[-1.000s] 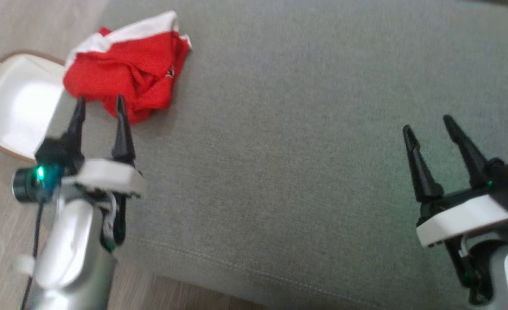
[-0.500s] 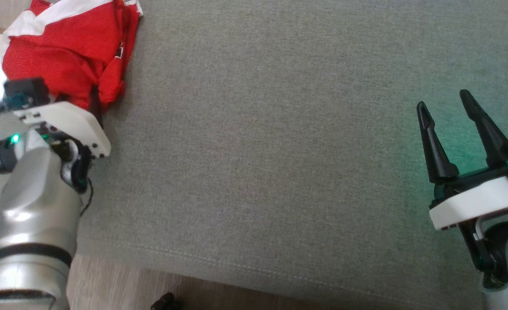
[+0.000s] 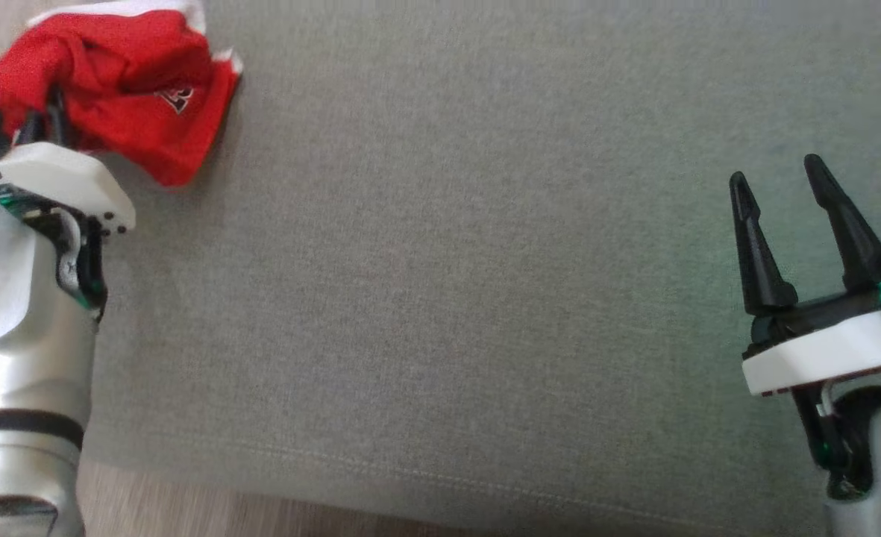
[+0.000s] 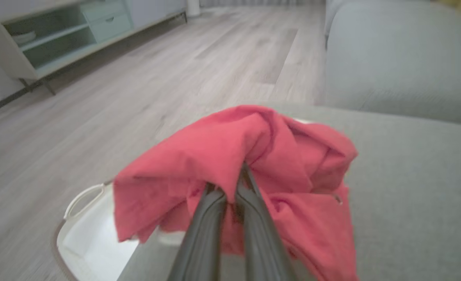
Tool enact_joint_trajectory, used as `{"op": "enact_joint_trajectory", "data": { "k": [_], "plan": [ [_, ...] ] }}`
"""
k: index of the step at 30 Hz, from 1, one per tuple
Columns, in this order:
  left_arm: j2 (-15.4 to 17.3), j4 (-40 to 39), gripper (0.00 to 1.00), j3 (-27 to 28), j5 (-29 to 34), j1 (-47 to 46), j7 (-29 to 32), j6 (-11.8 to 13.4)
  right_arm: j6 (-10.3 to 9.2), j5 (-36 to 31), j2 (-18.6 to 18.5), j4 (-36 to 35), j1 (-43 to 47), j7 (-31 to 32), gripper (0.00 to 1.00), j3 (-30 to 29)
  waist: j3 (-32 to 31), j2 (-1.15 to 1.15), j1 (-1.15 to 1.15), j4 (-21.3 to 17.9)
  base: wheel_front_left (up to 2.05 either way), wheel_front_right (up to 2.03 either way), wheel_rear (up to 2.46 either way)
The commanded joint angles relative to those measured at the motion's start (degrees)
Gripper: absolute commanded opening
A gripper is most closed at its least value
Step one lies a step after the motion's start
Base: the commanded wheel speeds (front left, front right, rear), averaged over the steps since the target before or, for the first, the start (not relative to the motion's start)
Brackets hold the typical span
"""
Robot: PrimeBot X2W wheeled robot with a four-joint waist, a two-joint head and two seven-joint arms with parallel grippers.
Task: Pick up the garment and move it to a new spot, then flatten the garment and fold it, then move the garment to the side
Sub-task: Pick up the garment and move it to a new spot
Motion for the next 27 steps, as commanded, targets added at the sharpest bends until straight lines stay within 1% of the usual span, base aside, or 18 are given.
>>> {"op": "enact_joint_trajectory", "data": {
  "k": [1, 5, 11, 12, 16, 18, 21, 24, 27],
  "plan": [
    [4.15, -4.55, 0.0, 2.24, 0.96, 1.22, -0.95, 1.05, 0.2, 0.6, 0.71, -1.57, -0.6, -0.88, 1.0, 1.21, -3.54, 0.0, 0.0, -1.08, 0.0, 0.0, 0.0],
    [4.88, -16.78, 0.0, 3.32, 2.26, 7.44, -1.02, 3.37, 0.2, 0.86, 2.14, -0.67, 0.43, -2.09, 1.0, 0.91, -7.62, 0.0, 0.0, -2.16, 0.0, 0.0, 0.0],
    [4.53, -34.09, 0.0, 2.72, 4.06, 19.81, -0.72, 6.72, 0.2, 1.11, 4.02, 0.68, 3.16, -3.26, 1.0, 0.39, -12.72, 0.0, 0.0, -4.93, 0.0, 0.0, 0.0],
    [4.38, -37.0, 0.0, 2.27, 4.4, 21.83, 0.03, 7.21, 0.2, 1.16, 4.24, 0.88, 3.61, -3.36, 1.0, 0.36, -13.35, 0.0, 0.0, -5.63, 0.0, 0.0, 0.0],
    [3.35, -48.15, 0.0, -0.6, 5.4, 28.37, 3.77, 7.86, 0.2, 1.35, 5.0, 1.1, 5.06, -3.44, 1.0, 0.25, -14.46, 0.0, 0.0, -8.99, 0.0, 0.0, 0.0],
    [2.42, -52.28, 0.0, -2.35, 5.54, 30.57, 5.6, 7.79, 0.2, 1.58, 5.32, 1.26, 5.43, -3.45, 1.0, 0.42, -14.55, 0.0, 0.0, -11.12, 0.0, 0.0, 0.0],
    [0.33, -55.74, 0.0, -5.41, 5.26, 32.17, 7.5, 7.1, 0.2, 2.09, 5.7, 1.64, 5.58, -3.73, 1.0, 0.64, -14.18, 0.0, 0.0, -14.55, 0.0, 0.0, 0.0],
    [-1.96, -55.65, 0.0, -9.23, 5.14, 31.95, 8.6, 5.47, 0.2, 2.76, 5.97, 2.43, 5.43, -4.04, 1.0, 1.2, -13.65, 0.0, 0.0, -18.59, 0.0, 0.0, 0.0],
    [-4.34, -52.78, 0.0, -13.21, 5.43, 30.92, 9.47, 3.75, 0.2, 3.38, 6.15, 3.52, 5.12, -4.57, 1.0, 1.76, -13.03, 0.0, 0.0, -22.46, 0.0, 0.0, 0.0]
  ]
}}
